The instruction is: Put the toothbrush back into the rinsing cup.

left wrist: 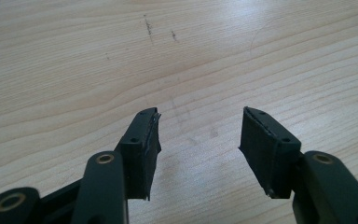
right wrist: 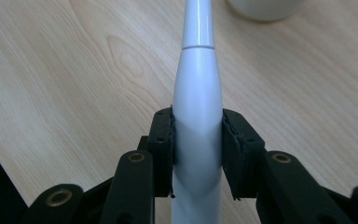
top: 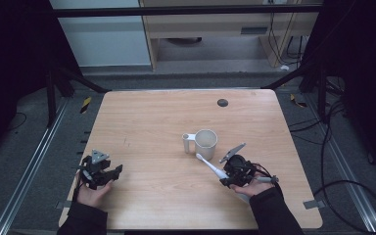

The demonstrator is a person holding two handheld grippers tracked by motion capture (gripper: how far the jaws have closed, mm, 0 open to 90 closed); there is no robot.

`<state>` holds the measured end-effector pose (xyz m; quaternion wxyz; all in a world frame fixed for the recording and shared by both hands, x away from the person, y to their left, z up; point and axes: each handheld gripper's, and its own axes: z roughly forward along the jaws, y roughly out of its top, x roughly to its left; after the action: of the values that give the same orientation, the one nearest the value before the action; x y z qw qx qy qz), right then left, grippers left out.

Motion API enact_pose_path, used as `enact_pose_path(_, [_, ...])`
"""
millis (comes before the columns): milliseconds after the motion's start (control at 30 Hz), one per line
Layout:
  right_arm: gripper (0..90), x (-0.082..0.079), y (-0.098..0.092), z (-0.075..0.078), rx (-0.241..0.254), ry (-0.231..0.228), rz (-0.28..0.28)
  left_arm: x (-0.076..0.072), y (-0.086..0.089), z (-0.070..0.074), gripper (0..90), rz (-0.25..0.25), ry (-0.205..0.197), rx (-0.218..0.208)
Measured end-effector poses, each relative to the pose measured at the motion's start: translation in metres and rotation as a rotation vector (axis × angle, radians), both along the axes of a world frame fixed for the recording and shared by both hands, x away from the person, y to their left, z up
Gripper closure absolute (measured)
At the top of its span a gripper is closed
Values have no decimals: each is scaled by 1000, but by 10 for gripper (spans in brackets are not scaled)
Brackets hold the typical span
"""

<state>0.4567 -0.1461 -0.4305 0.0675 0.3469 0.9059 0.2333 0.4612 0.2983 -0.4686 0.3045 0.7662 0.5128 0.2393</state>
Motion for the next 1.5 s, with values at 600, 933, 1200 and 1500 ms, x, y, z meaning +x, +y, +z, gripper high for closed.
enact_pose_path(600, [667,-2,-14,41,332,-286,-146,0,0,0,459,1,-4,-2])
enact_pose_path(933, [667,10,-9,50,466,-404,-248,0,0,0,456,1,-8,1])
enact_pose_path(1200, [667,21,-2,61,557,-502,-310,0,0,0,453,2,-12,4])
enact_pose_path(1500, [667,38,9,67,612,-560,-361,0,0,0,452,2,-13,6])
